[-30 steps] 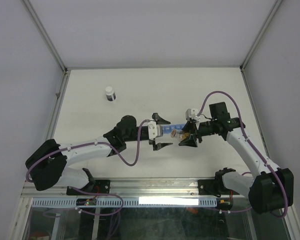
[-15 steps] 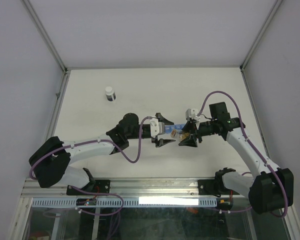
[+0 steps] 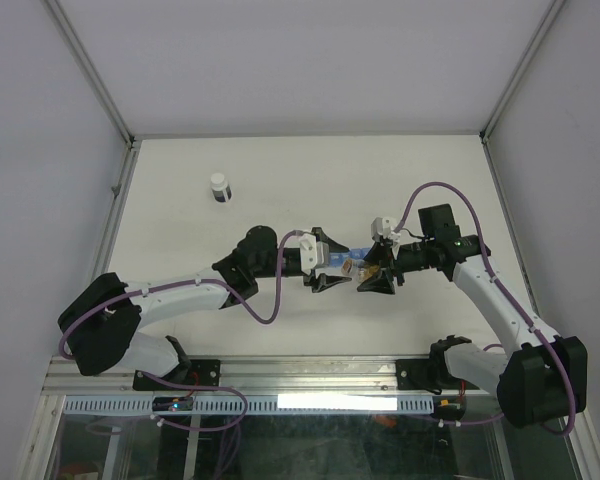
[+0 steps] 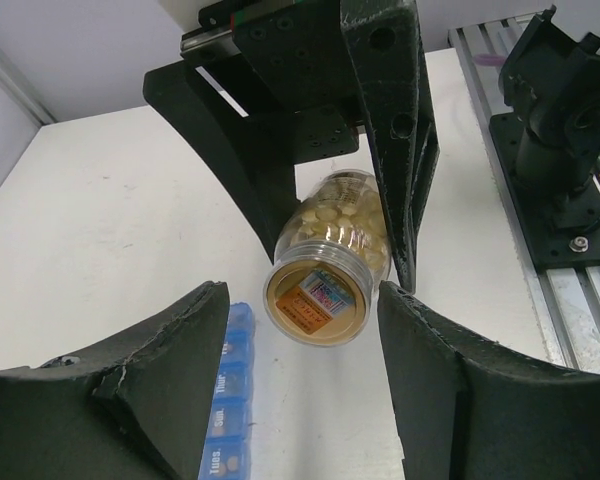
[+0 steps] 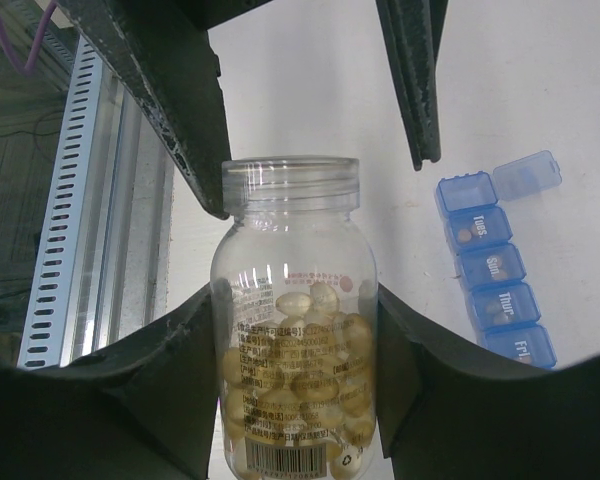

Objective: Sort the pills into containers

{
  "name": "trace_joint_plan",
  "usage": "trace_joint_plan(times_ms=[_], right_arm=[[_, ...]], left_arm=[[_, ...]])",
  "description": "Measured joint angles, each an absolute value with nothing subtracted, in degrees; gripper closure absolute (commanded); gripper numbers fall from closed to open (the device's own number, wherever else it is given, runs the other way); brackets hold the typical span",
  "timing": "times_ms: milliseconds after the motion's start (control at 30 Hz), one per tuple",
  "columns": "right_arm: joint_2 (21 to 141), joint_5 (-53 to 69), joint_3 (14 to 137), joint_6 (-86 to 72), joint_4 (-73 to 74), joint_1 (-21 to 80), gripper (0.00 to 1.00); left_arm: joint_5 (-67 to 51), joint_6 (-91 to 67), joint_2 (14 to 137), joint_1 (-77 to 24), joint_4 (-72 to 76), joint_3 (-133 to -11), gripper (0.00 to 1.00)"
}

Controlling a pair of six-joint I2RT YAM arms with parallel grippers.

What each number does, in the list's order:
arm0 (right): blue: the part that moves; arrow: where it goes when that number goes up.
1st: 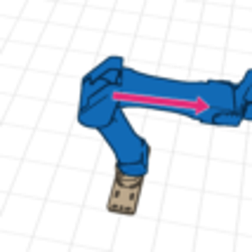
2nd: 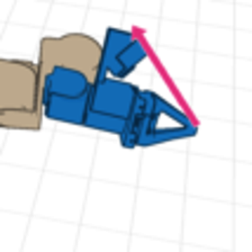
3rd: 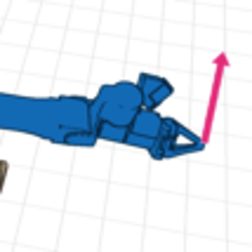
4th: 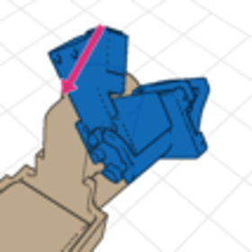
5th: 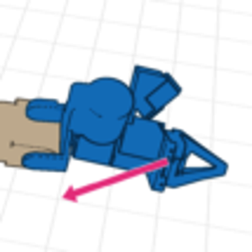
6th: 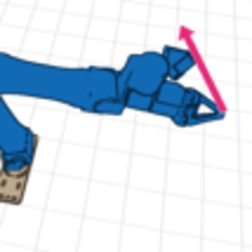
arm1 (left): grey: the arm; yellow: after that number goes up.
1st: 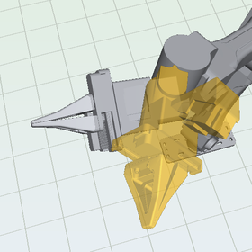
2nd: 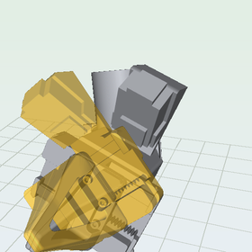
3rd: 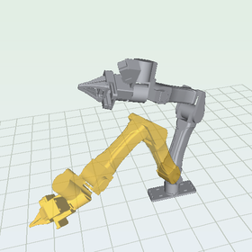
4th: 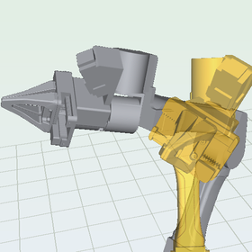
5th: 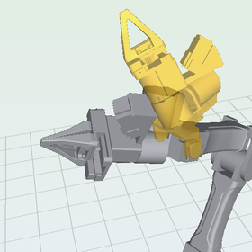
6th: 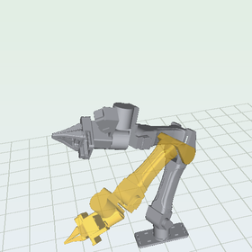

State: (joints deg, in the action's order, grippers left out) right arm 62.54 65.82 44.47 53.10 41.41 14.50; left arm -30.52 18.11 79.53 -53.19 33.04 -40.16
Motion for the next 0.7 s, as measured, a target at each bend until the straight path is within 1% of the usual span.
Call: trace_joint_plan(times_ms=[100, 300, 533, 567, 667, 700], right_arm=[[62.5, 65.8, 44.5, 53.1, 41.4, 14.5, 1.00], [62.5, 65.8, 44.5, 53.1, 41.4, 14.5, 1.00], [62.6, 65.8, 44.5, 53.1, 41.4, 14.5, 1.00], [62.6, 65.8, 44.5, 53.1, 41.4, 14.5, 1.00], [62.6, 65.8, 44.5, 53.1, 41.4, 14.5, 1.00], [62.6, 65.7, 44.5, 53.2, 41.3, 14.5, 1.00]], left_arm=[[-30.7, 17.5, 79.5, -53.2, 33.2, -40.4, 0.38], [-31.7, 16.9, 79.9, -53.2, 34.3, -41.1, 0.44], [-32.3, 16.9, 80.8, -53.2, 33.9, -42.0, 0.45], [-32.5, 16.9, 80.8, -53.2, 33.8, -42.1, 0.47], [-33.2, 16.9, 81.1, -53.1, 33.0, -42.6, 0.58], [-33.5, 16.8, 81.2, -53.1, 32.6, -42.7, 0.59]])
